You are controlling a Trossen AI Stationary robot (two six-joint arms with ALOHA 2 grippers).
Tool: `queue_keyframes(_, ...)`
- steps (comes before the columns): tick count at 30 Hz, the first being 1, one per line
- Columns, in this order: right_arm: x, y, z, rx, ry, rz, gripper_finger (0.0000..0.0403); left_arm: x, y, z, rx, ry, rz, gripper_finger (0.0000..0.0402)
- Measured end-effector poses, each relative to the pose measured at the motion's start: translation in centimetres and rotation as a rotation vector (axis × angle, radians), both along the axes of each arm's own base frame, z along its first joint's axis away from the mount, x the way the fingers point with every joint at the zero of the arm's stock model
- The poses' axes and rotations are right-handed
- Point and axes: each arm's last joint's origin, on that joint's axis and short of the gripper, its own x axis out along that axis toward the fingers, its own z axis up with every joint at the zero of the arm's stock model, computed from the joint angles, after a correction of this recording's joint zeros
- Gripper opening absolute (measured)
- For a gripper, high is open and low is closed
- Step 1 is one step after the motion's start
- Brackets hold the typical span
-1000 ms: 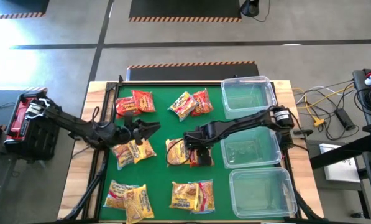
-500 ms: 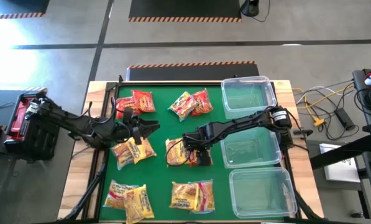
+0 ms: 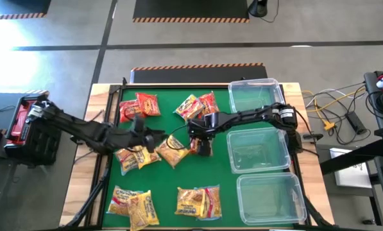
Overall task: Sort Maruchan noodles
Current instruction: Put the bottom red noodle pack into the top transparent bin
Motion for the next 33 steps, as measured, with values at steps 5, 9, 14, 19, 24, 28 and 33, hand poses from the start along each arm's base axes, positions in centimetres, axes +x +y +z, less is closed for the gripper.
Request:
queue_keyframes(5, -0.8, 0.3, 2.1, 0.008, -0.026, -0.003, 0.0192, 1.9, -0.6, -2.7, -0.058, 0.085, 0.043, 0.0201)
queue_keyframes(9, -1.4, 0.9, 2.6, 0.012, 0.009, 0.012, 0.0192, 3.6, -1.2, -4.8, -0.105, 0.132, 0.065, 0.0201)
queue_keyframes(14, -1.5, 1.3, 2.1, 0.003, 0.041, 0.071, 0.0192, 5.8, -1.9, -7.0, -0.134, 0.136, 0.072, 0.0201)
queue_keyframes(19, -2.0, 1.4, 1.0, 0.005, 0.095, 0.082, 0.0192, 7.2, -2.4, -8.8, -0.195, 0.121, 0.098, 0.0201)
queue_keyframes(24, -3.2, 1.4, 0.8, 0.003, 0.183, 0.097, 0.0192, 7.5, -2.7, -8.7, -0.233, 0.073, 0.102, 0.0201)
queue_keyframes(28, -3.6, 1.4, 0.5, -0.001, 0.219, 0.119, 0.0192, 7.4, -2.5, -7.4, -0.198, -0.005, 0.135, 0.0201)
queue_keyframes(33, -3.6, 1.3, 0.5, -0.008, 0.218, 0.130, 0.0191, 6.8, -2.1, -6.2, -0.161, -0.062, 0.197, 0.0201)
